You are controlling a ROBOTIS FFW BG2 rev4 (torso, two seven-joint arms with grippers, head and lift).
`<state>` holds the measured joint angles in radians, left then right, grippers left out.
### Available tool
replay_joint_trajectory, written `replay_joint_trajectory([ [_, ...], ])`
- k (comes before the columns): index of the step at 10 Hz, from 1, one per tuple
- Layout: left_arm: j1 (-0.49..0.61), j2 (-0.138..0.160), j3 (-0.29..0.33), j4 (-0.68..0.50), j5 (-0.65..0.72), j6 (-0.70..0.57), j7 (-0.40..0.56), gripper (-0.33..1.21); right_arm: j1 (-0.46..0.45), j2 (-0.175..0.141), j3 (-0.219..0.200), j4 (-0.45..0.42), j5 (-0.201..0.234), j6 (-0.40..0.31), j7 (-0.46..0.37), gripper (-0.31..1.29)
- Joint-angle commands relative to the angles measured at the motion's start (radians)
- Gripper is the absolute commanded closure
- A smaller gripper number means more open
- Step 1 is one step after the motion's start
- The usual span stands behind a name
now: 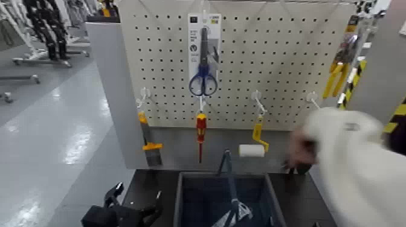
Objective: Put the yellow paint brush into the crate.
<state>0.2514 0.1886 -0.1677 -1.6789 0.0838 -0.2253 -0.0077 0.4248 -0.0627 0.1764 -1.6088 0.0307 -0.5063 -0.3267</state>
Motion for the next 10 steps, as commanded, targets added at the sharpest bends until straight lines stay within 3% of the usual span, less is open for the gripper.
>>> replay_joint_trajectory([
  [1, 0.000, -0.003, 0.001, 0.001, -0.006, 0.001, 0.003, 0.12, 0.000, 0.000, 0.000, 0.000, 0.000, 0.002, 0.000, 0.13],
  [6, -0.008, -0.005, 0.013, 0.001, 0.022, 0.038, -0.035, 0.12, -0.001, 0.001, 0.003, 0.000, -0.003, 0.003, 0.000, 0.13],
  [10, -0.063, -0.026, 0.142, -0.005, 0.085, 0.149, -0.239, 0.11, 0.000, 0.000, 0.003, 0.000, -0.005, 0.006, 0.001, 0.13],
])
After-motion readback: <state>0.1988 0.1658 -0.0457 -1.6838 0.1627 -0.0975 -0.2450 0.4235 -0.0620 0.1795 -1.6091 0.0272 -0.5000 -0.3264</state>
